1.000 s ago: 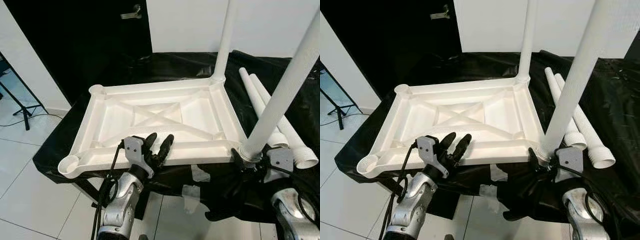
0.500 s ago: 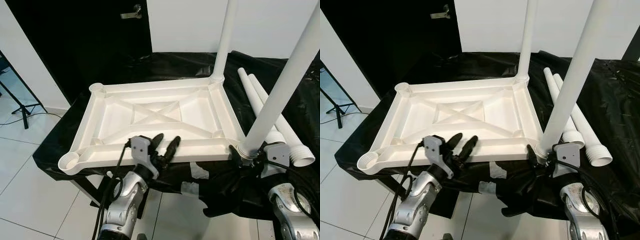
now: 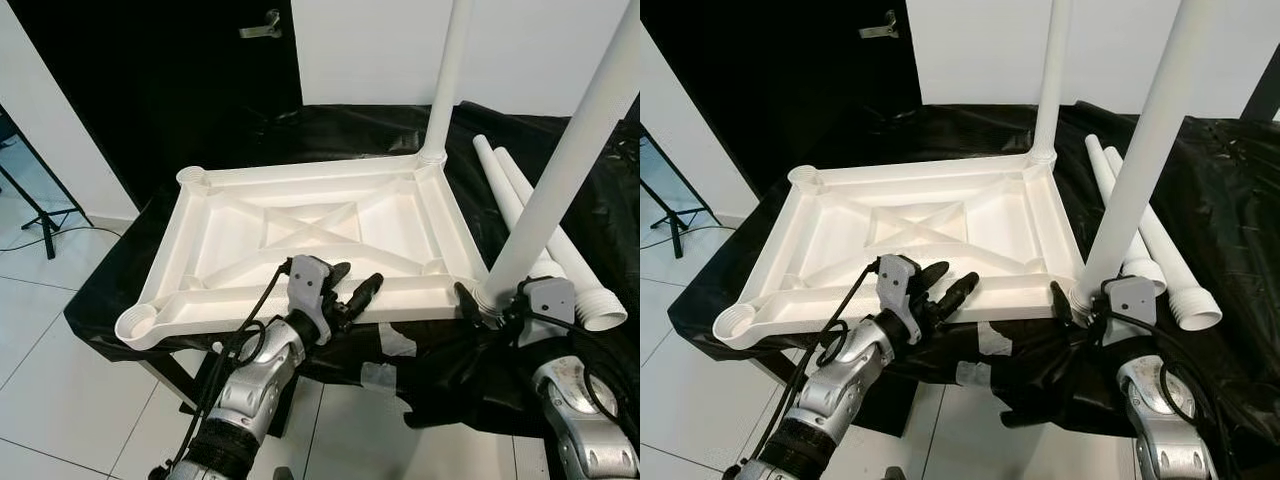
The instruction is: Building children table
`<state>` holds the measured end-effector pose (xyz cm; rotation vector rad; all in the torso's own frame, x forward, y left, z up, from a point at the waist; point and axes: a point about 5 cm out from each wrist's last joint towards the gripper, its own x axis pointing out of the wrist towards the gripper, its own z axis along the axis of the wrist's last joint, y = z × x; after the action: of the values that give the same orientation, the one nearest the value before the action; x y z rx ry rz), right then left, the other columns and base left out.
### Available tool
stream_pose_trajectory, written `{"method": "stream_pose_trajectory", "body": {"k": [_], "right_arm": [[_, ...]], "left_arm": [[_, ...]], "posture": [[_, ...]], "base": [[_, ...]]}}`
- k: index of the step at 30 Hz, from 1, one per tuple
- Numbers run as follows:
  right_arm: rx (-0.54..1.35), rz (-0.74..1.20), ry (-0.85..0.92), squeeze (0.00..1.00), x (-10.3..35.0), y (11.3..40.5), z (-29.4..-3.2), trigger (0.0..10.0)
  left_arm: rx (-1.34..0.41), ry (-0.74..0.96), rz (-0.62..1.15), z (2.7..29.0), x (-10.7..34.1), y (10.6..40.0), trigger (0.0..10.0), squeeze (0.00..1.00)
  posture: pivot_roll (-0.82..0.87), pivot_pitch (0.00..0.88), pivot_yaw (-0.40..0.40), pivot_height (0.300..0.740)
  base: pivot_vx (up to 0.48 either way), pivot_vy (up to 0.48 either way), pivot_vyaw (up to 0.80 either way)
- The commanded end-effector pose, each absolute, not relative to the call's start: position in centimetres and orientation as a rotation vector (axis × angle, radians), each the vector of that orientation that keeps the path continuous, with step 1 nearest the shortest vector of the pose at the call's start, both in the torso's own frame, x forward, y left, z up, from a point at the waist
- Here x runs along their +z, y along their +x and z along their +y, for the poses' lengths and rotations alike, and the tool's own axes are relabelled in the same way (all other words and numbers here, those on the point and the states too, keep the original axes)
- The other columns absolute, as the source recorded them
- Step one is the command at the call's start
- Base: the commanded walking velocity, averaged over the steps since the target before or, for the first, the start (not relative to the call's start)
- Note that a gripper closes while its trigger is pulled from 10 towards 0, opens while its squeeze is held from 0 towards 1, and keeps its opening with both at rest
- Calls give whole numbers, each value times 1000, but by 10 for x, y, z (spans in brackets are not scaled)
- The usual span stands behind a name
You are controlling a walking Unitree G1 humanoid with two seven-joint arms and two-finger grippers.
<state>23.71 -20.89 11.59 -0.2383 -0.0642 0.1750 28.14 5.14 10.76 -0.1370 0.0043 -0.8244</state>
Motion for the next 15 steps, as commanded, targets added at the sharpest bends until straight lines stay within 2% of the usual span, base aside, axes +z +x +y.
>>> {"method": "stream_pose_trajectory", "body": {"k": [1, 15], "right_arm": [[203, -76, -221, 0, 116, 239, -203, 10000], [200, -83, -209, 0, 117, 240, -202, 10000]], "left_arm": [[-1267, -114, -6, 41, 110, 266, 10000, 0], [-1577, -42, 88, 31, 117, 264, 10000, 0]], "posture": [[81, 0, 53, 740], [71, 0, 64, 740]], "base": [[0, 0, 0], [0, 0, 0]]}}
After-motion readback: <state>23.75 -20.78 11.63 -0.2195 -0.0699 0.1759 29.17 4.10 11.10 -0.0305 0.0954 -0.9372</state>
